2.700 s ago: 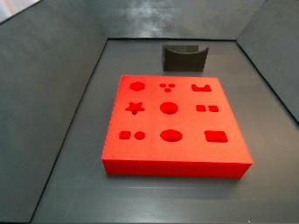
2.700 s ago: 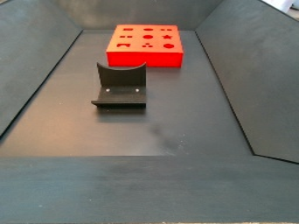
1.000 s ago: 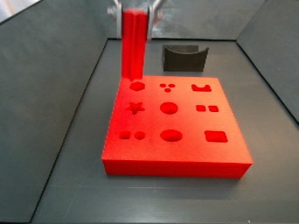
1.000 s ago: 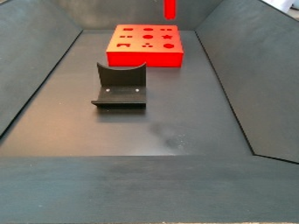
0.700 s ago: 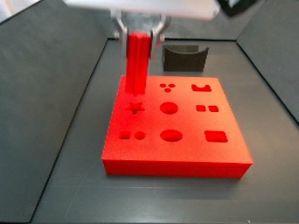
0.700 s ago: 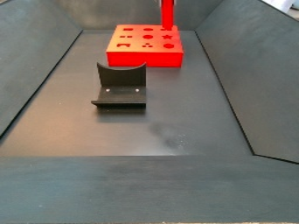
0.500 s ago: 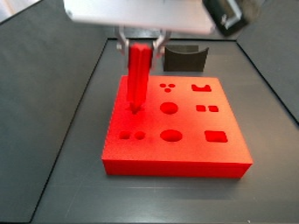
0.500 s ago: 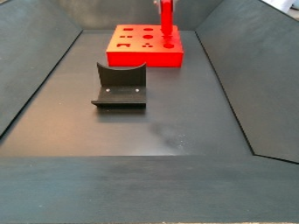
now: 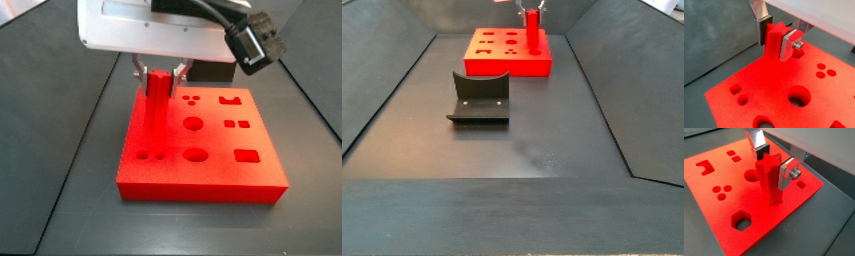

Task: Pick up the star object. Move up. Move to above the board. Insert the star object.
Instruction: Insert the star object.

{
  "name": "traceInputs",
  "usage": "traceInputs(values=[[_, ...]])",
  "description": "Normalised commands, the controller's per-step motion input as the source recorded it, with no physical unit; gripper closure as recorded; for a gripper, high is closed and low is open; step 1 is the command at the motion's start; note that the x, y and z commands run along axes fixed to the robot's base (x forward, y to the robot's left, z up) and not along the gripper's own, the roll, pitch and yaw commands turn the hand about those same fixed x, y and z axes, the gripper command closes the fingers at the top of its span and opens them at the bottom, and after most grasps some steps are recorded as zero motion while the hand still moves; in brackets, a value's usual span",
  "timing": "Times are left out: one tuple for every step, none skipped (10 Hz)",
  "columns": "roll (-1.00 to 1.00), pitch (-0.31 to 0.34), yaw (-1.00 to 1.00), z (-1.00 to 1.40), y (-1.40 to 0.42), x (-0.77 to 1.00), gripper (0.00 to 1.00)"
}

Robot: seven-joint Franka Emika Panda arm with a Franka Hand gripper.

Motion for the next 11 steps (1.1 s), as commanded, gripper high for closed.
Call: traceInputs(values=[[0.15,-0.216,0.00,-0.74,-0.08,-0.03,1.00],[0.16,-0.286,0.00,-0.62,-0.09,-0.09,1.00],[0.16,-0.321,0.00,-0.54,-0.06,-0.04,1.00],[0.18,-0.364,0.00,-0.42,-0.03,-0.04,1.00],[0.18,-0.453,0.00,-0.25,-0.04,-0.05,1.00],[0.17,-0.500,0.00,-0.13,-0.05,-0.09,1.00],[0.17,-0.500,0.00,-0.14,-0.06,-0.12,1.00],[0.16,-0.453,0.00,-0.32,-0.10,-0.29,1.00],[0.10,-0.281,0.00,-0.23,-0.02,-0.27,1.00],[0.00,0.023,0.00,0.00,0.00,0.00,1.00],[0.00,0.000,0.00,0.00,0.00,0.00,1.00]])
